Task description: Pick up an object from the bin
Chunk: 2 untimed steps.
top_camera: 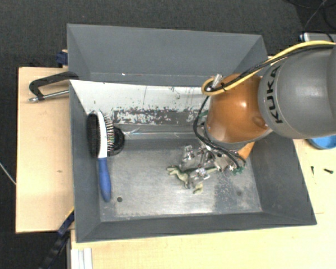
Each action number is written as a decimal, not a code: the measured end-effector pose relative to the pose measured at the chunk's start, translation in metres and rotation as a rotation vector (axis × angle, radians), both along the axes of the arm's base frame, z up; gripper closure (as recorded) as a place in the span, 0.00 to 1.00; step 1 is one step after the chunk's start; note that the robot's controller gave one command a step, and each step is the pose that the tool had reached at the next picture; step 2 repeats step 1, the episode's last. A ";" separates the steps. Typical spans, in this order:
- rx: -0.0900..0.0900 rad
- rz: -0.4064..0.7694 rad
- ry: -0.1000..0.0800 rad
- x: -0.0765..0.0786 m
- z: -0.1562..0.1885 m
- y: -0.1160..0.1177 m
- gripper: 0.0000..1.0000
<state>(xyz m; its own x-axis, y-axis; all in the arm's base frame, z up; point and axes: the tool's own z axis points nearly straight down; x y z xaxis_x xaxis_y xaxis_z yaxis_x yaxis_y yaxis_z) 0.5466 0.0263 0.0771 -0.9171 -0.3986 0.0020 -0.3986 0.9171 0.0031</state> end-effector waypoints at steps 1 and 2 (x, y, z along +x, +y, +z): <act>-0.002 0.171 -0.018 -0.002 0.159 -0.016 1.00; -0.002 0.171 -0.018 -0.002 0.159 -0.016 1.00</act>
Offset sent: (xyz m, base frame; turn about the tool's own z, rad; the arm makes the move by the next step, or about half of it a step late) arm -0.0047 -0.0164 0.1535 -0.1728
